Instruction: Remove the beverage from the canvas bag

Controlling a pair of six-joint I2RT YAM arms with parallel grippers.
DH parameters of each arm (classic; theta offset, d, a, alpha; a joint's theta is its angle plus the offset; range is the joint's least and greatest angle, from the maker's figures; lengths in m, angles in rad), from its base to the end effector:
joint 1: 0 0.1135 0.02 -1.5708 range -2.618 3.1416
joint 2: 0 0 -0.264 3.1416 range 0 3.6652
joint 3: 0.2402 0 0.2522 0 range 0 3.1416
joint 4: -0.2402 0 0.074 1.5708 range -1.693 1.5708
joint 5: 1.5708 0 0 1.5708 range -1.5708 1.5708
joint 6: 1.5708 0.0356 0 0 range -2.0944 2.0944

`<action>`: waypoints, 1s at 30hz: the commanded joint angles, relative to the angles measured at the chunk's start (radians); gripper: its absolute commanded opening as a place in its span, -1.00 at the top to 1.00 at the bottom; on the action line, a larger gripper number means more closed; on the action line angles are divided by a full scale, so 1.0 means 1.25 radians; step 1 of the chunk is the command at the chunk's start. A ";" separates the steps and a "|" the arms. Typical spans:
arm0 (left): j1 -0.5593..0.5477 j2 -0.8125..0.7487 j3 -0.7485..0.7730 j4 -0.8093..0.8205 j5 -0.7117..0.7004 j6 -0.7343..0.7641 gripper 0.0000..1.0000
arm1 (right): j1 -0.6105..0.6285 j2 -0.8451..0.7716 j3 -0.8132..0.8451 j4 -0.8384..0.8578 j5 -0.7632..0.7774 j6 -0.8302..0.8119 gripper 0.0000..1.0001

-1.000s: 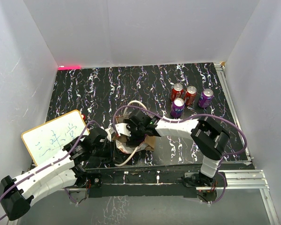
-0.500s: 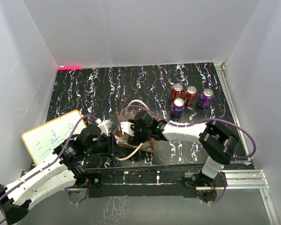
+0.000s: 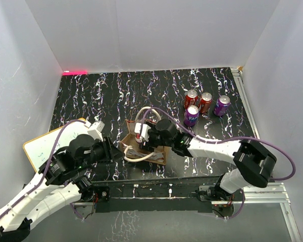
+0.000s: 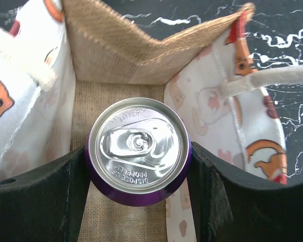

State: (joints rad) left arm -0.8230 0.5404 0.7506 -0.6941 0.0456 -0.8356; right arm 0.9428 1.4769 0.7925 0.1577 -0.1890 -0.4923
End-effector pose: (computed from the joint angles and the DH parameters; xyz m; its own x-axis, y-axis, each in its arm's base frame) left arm 0.0788 -0.0874 0.3081 -0.7758 -0.2531 -0.5780 0.2750 0.6888 -0.6708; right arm 0.1809 0.2606 0.2132 0.1605 -0.5691 -0.8065 -0.9241 0.2005 -0.3254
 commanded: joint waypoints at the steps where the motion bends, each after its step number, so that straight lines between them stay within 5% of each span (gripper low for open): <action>1: -0.004 -0.029 0.060 -0.044 -0.120 0.019 0.30 | -0.016 -0.071 0.011 0.244 0.003 0.066 0.76; 18: -0.003 0.016 0.083 -0.015 -0.170 0.049 0.19 | -0.064 -0.175 0.088 0.176 0.032 0.236 0.85; 30: -0.004 0.063 0.105 0.000 -0.196 0.086 0.11 | -0.097 -0.326 0.180 -0.022 0.076 0.204 0.85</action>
State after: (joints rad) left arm -0.8230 0.6090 0.8337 -0.7101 -0.1741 -0.7582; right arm 0.8291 1.1770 0.9253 0.1272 -0.1513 -0.2062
